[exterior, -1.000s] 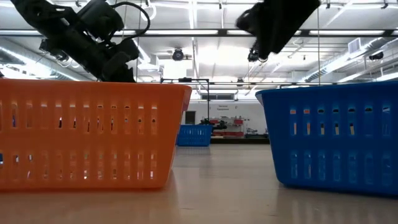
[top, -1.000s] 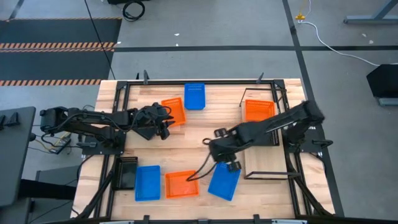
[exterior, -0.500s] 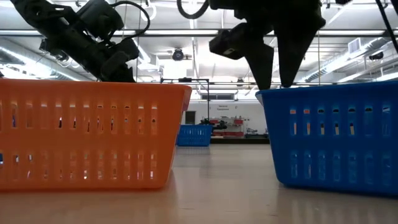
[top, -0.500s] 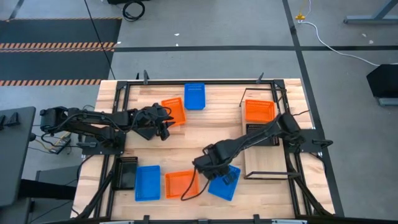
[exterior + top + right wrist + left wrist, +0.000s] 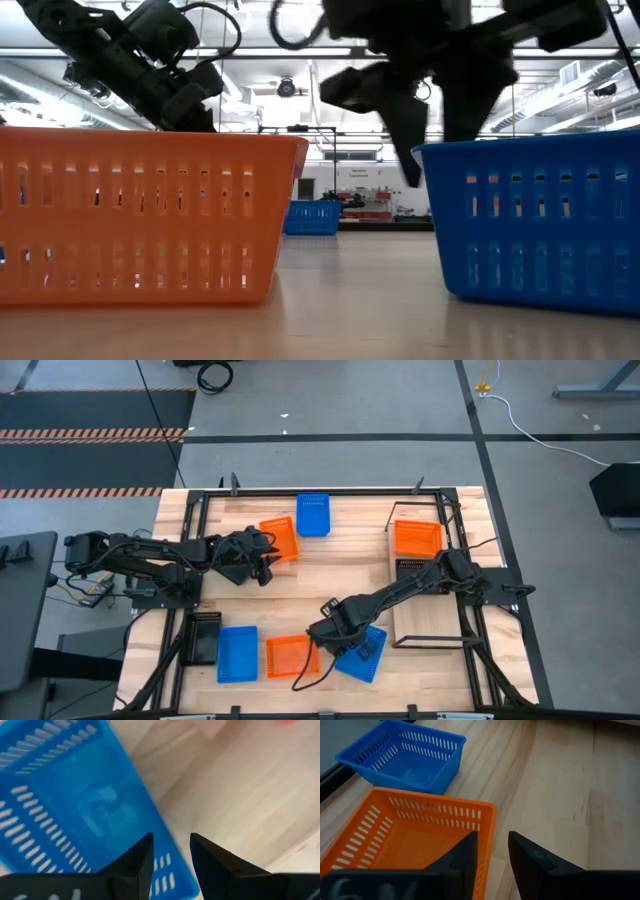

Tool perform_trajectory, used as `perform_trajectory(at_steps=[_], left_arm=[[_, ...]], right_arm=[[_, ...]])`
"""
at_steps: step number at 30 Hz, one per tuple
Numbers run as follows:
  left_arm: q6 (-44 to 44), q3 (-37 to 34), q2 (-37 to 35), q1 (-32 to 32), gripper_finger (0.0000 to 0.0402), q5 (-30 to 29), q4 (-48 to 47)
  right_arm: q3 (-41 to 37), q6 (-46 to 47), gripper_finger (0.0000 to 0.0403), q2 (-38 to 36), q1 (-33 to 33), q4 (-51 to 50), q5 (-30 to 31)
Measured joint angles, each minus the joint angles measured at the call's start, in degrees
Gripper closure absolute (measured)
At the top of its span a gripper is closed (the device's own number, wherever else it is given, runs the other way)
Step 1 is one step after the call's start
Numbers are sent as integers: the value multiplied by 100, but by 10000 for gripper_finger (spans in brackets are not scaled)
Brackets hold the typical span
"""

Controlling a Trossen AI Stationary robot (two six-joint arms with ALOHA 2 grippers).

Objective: Stack baskets on shelf by color
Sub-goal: Put the bottom right blue bin on the shelf

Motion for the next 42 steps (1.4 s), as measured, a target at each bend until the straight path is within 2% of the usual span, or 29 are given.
perform_trajectory(at_steps=[7, 12, 15, 18, 25, 28, 34, 38, 42], left_arm=[[0, 0, 0, -1, 285, 1, -4], [-2, 0, 0, -1, 285, -1, -4], [-2, 0, 0, -1, 285, 0, -4], [-2, 0, 0, -1, 285, 0, -4], [-2, 0, 0, -1, 285, 1, -57], [-2, 0, 0, -1, 285, 1, -62], [-4, 0, 0, -1, 285, 1, -87], [-41, 0, 0, -8, 285, 10, -98], [-46, 0, 0, -98, 285, 39, -137]], right_arm=[[9, 1, 268, 49, 0, 112, 121], [7, 211, 268, 66, -115, 115, 1295], [4, 723, 268, 70, -302, 31, 2116], [4, 1142, 268, 70, -518, -262, 2312], [7, 1611, 268, 65, -792, -1305, 2280], [77, 1624, 268, 34, -779, -1553, 1915], [389, 1578, 268, -44, -426, -1449, 465], [379, 1295, 268, -42, -38, -1085, 251], [374, 1165, 268, -42, 264, -725, 295]])
